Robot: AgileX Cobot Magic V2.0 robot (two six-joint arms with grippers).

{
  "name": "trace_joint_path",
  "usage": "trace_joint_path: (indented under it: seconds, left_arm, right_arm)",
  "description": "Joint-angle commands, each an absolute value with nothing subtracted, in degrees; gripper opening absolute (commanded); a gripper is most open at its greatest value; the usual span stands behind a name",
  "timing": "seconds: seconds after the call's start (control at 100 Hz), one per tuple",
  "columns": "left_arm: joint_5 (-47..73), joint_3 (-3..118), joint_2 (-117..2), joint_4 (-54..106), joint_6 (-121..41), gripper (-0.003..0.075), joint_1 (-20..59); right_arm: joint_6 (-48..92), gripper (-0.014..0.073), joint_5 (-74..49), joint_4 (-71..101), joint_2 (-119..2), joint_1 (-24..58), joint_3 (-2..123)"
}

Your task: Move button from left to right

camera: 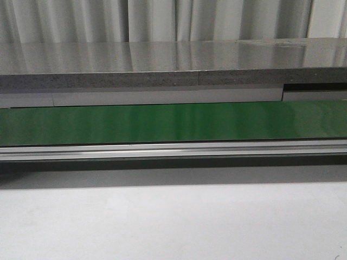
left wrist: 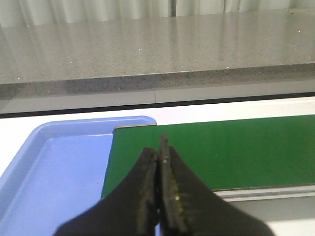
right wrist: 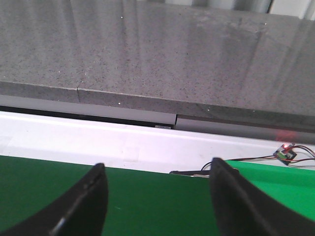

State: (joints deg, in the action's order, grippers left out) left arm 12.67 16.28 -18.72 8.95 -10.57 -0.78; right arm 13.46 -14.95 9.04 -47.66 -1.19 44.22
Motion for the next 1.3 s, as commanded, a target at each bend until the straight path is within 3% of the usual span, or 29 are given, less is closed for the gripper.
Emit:
trace_joint_path:
  seconds: [0.0,0.4,0.7,0.8,1.04,1.29]
  left_arm:
    - [8.1,17.9,-19.1,9.6,-10.2,-0.0021,-0.4]
    - [8.1,17.9,-19.1,9.6,-10.2,-0.0021,-0.4]
    - [8.1,17.9,-19.1,9.6,-10.2,-0.0021,-0.4]
    - [8.1,17.9,-19.1,9.6,-10.2,-0.0021,-0.4]
    - [8.1,17.9,-19.1,9.6,-10.2,-0.0021,-0.4]
    - [8.1,17.9,-19.1,9.6,-10.2,-0.0021,-0.4]
  right_arm:
    - [14.1,0.0456,-8.3,9.6,-41.3,-1.0,40.2]
    - [14.1,0.0456,-12.1,9.6,-17.0,-1.0,22.4]
    - [14.1,0.0449,-11.8,9.6,-13.9,-1.0,21.0]
    - [14.1,0.0363,-11.8,9.6,-13.9,-1.0,21.0]
    - [14.1,-0.0071,-11.9,9.6,-13.9,-1.0,21.0]
    - [14.1,-0.0068,-11.9,9.7,-13.9,-1.0,21.0]
